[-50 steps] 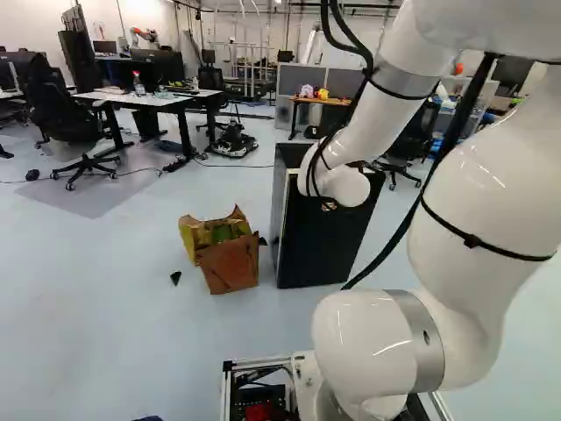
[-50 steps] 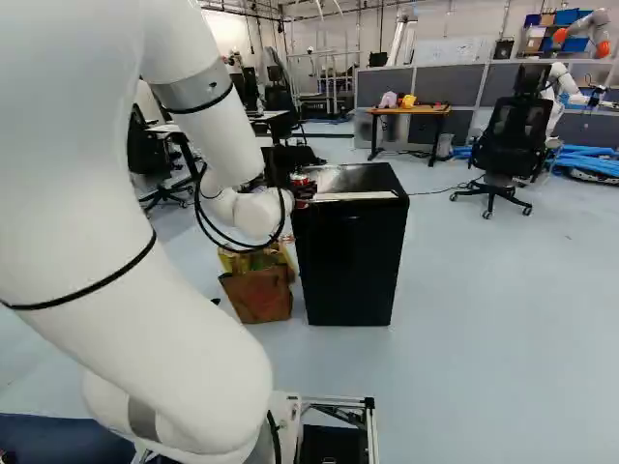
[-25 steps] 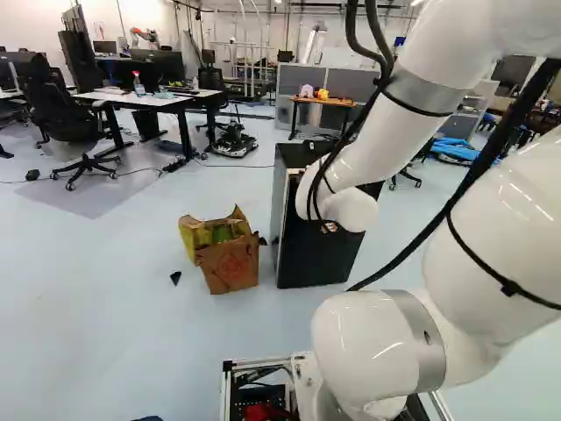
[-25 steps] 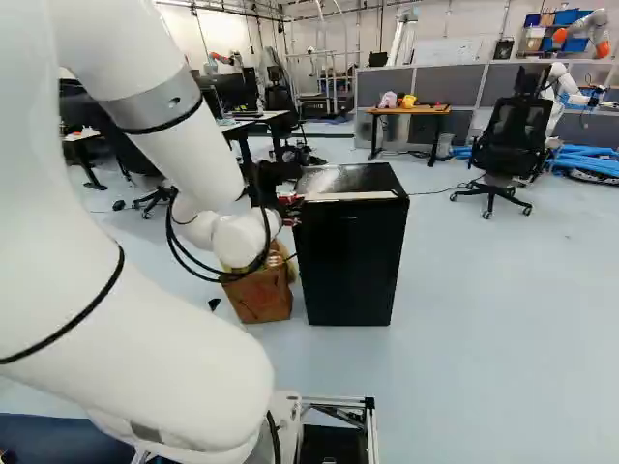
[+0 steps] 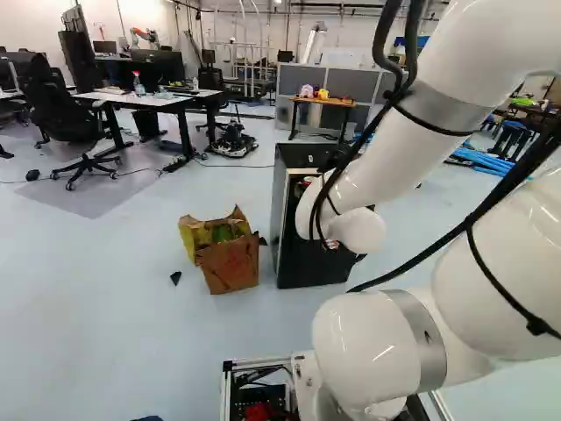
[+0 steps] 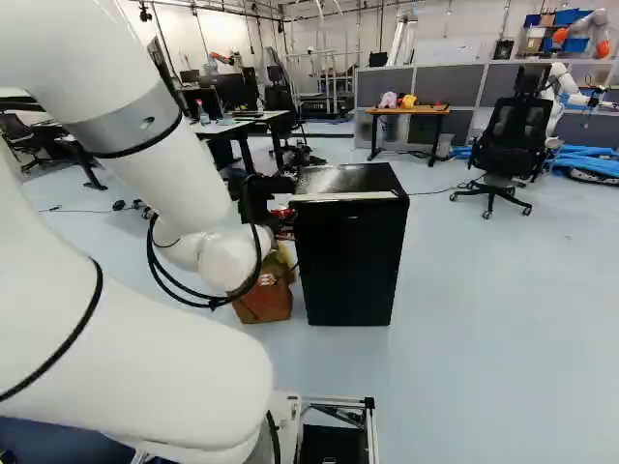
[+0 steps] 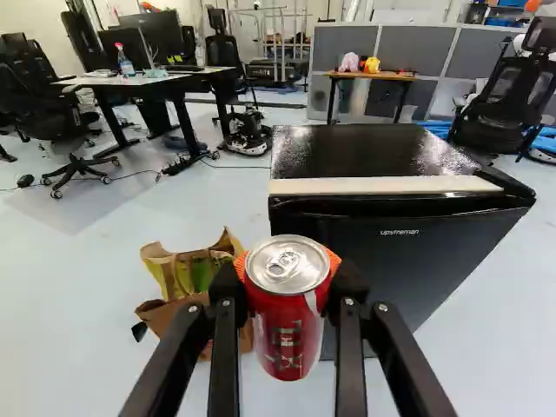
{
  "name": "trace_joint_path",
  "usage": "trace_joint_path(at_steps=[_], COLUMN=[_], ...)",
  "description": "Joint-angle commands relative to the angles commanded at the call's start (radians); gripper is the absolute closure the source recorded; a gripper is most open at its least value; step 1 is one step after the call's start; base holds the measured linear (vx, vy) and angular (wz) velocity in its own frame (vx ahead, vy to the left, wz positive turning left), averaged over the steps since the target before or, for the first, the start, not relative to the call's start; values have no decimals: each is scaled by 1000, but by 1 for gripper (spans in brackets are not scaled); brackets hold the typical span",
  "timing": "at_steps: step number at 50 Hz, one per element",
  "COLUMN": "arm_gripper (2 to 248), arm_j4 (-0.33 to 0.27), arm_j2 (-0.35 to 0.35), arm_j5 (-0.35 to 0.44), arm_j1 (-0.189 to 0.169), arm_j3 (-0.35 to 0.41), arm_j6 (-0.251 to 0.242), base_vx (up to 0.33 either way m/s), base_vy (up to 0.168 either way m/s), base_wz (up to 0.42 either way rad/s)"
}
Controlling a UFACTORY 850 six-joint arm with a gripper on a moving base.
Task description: Grab a drink from the fridge
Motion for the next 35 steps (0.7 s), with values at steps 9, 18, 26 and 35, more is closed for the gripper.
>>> trace_joint_path(at_steps=[9, 18, 26, 35], arm_gripper=[151, 151, 151, 151], arm_j4=[1, 1, 1, 1], arm_j2=[17, 26, 27, 27], arm_j5=[-2, -3, -3, -3], arm_j1=[5, 8, 8, 8], arm_j3=[20, 31, 33, 33], arm_j6=[0, 0, 0, 0], base_vx=[0, 0, 0, 0], base_vy=[0, 0, 0, 0], base_wz=[0, 0, 0, 0])
